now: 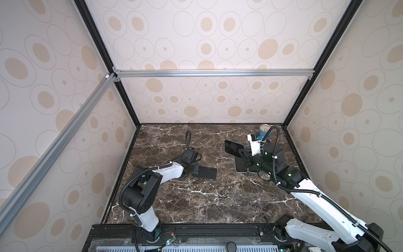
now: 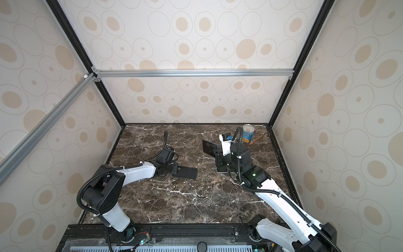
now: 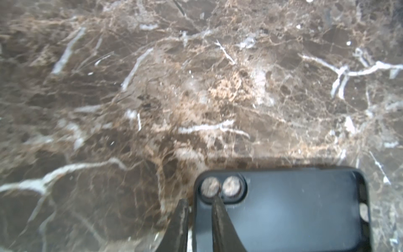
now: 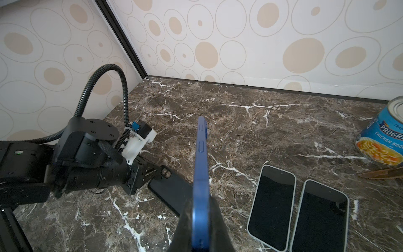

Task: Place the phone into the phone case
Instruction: 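Drag the black case nearer with the left gripper while the right lowers the phone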

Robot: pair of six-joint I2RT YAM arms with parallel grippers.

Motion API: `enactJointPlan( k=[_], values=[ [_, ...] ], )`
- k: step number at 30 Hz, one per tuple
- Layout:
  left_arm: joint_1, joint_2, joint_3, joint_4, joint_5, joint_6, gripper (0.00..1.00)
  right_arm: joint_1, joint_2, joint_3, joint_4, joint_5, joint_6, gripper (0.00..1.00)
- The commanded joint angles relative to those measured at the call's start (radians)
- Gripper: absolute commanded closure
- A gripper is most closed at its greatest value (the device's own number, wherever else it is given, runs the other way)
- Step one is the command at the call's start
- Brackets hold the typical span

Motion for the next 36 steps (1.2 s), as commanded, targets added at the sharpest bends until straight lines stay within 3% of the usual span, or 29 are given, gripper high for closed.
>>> enactJointPlan(
  k=[1, 6, 14, 22, 30, 36],
  values=[
    [0.008, 0.027, 0.011, -0.002, 0.02, 0.014, 0.79, -0.003, -0.033, 0.041, 0.013, 0.02, 0.007, 1.0],
    [0.008, 0.043, 0.005, -0.017, 0.011, 0.026, 0.8, -0.003, -0.05, 0.007, 0.024, 0.043, 0.018, 1.0],
    [0.008, 0.011, -0.032, -0.046, 0.015, 0.035, 0.97, -0.003, -0.034, 0.001, 0.038, 0.028, 0.016, 1.0],
    [-0.011, -0.084, -0.152, -0.047, 0.058, -0.002, 0.98, -0.003, -0.019, -0.004, 0.006, -0.006, 0.032, 1.0],
    [-0.036, -0.186, -0.289, 0.062, 0.14, -0.173, 0.94, -0.003, 0.014, -0.022, -0.03, -0.071, 0.092, 1.0],
    [-0.037, -0.248, -0.256, 0.05, 0.135, -0.19, 0.77, -0.004, 0.056, 0.0, -0.046, -0.146, 0.145, 1.0]
  ],
)
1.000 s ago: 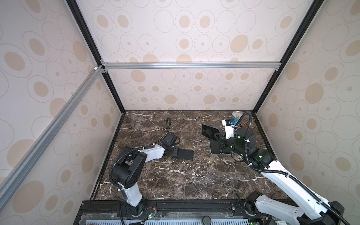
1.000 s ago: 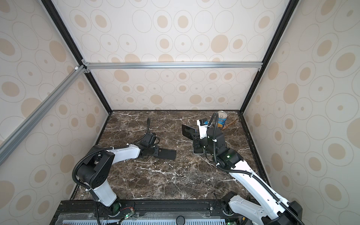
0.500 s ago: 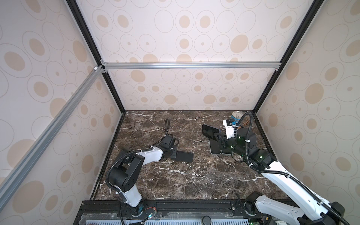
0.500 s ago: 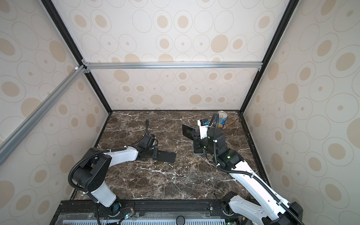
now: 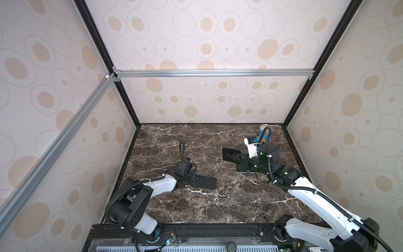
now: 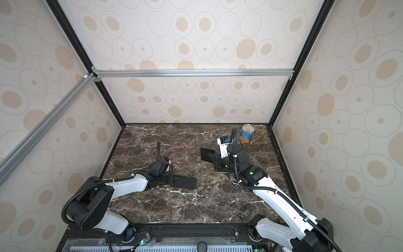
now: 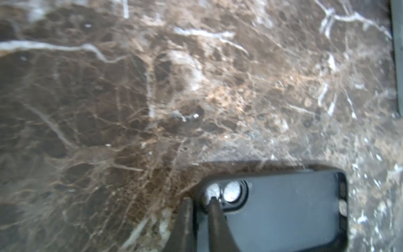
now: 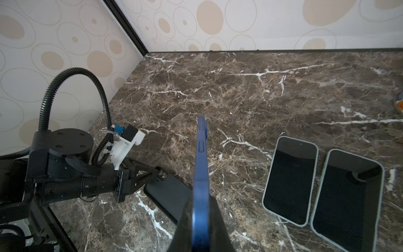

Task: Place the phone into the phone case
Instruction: 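Drag the black case nearer with the left gripper while the right lowers the phone, then lower the blue-framed phone into the black case held by the left gripper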

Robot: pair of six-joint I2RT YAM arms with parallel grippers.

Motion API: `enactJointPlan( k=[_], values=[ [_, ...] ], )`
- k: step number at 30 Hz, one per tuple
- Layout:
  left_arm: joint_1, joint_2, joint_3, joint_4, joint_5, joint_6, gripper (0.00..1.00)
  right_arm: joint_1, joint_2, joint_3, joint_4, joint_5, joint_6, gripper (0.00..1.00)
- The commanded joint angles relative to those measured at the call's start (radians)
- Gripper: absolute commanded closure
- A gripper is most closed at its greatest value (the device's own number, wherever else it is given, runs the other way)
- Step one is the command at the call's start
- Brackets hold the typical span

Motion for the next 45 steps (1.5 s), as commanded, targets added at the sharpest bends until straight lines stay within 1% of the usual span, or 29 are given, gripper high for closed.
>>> enactJointPlan(
  k=[1, 3, 8, 12, 15, 22, 26, 31, 37, 45],
  values=[
    [-0.004, -0.049, 0.031, -0.043, -0.008, -0.021, 0.73, -0.004, 0.009, 0.019, 0.023, -0.072, 0.055, 1.0],
    [-0.002, -0.078, 0.05, -0.066, -0.023, 0.005, 0.69, -0.003, 0.02, 0.023, 0.018, -0.089, 0.069, 1.0],
    [0.026, -0.143, 0.099, -0.131, -0.04, 0.082, 0.65, 0.0, 0.055, 0.043, 0.003, -0.117, 0.128, 1.0],
    [0.052, -0.183, 0.089, -0.135, -0.029, 0.109, 0.64, 0.034, 0.092, 0.034, 0.033, -0.135, 0.204, 1.0],
    [0.071, -0.195, 0.055, -0.12, 0.005, 0.12, 0.63, 0.078, 0.115, 0.012, 0.089, -0.123, 0.258, 1.0],
    [0.119, -0.184, 0.032, -0.131, 0.092, 0.156, 0.63, 0.159, 0.193, -0.021, 0.187, -0.083, 0.378, 1.0],
    [0.126, -0.177, 0.029, -0.12, 0.139, 0.154, 0.63, 0.185, 0.24, -0.053, 0.26, -0.09, 0.454, 1.0],
    [0.127, -0.152, 0.028, -0.131, 0.168, 0.168, 0.63, 0.2, 0.302, -0.08, 0.328, -0.13, 0.531, 1.0],
    [0.128, -0.133, 0.021, -0.119, 0.194, 0.16, 0.63, 0.224, 0.342, -0.118, 0.394, -0.149, 0.593, 1.0],
    [0.127, -0.093, 0.001, -0.095, 0.242, 0.134, 0.63, 0.225, 0.37, -0.163, 0.445, -0.168, 0.644, 1.0]
  ],
)
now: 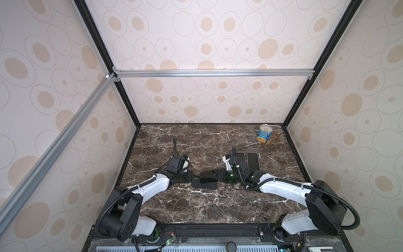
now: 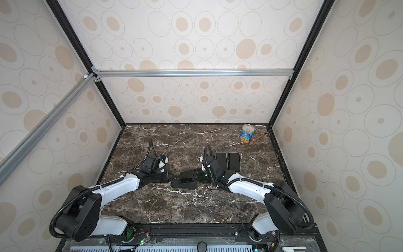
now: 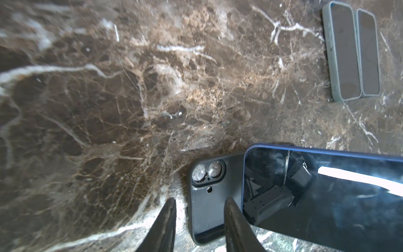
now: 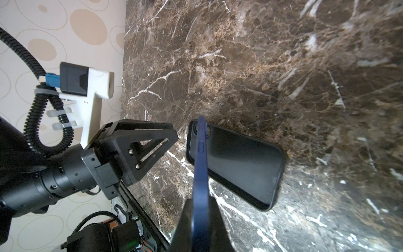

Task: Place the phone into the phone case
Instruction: 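Lower the blue-framed phone into the black case held by the left gripper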

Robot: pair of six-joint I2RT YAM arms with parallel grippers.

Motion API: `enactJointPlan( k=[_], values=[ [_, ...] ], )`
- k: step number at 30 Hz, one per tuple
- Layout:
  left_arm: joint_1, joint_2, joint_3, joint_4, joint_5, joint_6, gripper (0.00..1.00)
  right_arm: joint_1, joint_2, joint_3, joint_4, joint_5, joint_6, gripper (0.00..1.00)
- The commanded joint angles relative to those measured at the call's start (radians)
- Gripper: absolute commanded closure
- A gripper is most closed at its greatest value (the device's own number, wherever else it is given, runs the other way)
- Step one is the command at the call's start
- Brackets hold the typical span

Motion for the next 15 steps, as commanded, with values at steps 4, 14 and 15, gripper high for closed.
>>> enactJointPlan(
  k=[4, 14, 15],
  values=[
    [0.007, 0.037, -0.015, 0.022, 0.048, -0.014, 0.64, 0.006, 0.006, -0.02, 0.077, -0.028, 0.055, 1.0],
    [0.006, 0.088, -0.021, 0.026, 0.059, -0.021, 0.65, 0.006, 0.042, -0.078, 0.148, -0.054, 0.107, 1.0],
    [0.005, 0.092, -0.021, 0.028, 0.062, -0.022, 0.65, 0.006, 0.047, -0.082, 0.157, -0.059, 0.115, 1.0]
  ],
)
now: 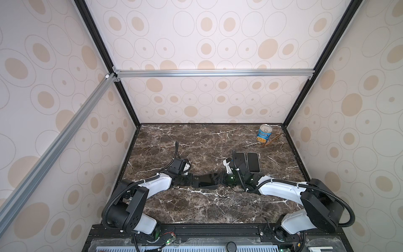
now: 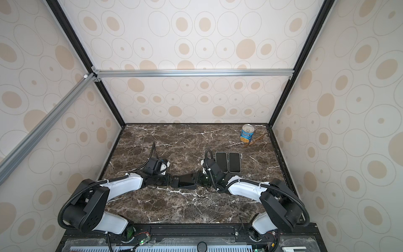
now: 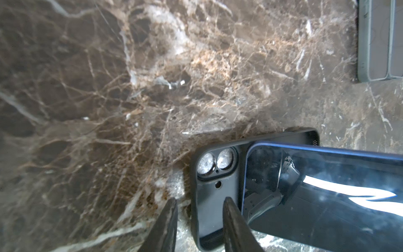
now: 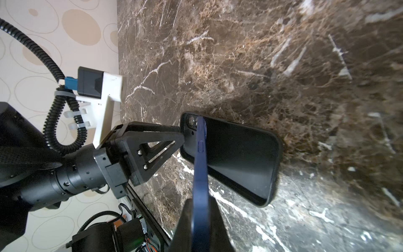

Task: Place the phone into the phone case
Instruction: 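Lower the blue-framed phone into the black case held by the left gripper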

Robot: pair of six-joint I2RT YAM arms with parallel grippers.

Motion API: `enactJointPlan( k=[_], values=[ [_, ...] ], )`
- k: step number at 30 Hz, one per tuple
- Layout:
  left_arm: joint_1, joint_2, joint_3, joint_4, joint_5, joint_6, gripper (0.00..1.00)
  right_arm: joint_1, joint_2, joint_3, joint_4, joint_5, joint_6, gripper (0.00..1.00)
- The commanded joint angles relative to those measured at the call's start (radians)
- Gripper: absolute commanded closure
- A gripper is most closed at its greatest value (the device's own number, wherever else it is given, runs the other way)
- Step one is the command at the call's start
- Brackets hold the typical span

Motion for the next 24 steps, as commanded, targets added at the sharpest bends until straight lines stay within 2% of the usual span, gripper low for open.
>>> enactJointPlan(
  k=[1, 15, 24],
  values=[
    [0.004, 0.019, -0.005, 0.009, 0.019, -0.009, 0.65, 0.005, 0.022, -0.023, 0.071, -0.026, 0.048, 1.0],
    [-0.016, 0.058, -0.006, 0.031, 0.081, -0.018, 0.65, -0.044, 0.101, -0.11, 0.189, -0.107, 0.099, 1.0],
    [-0.027, 0.072, -0.008, 0.044, 0.101, -0.028, 0.65, -0.049, 0.222, -0.137, 0.37, -0.172, 0.161, 1.0]
  ],
)
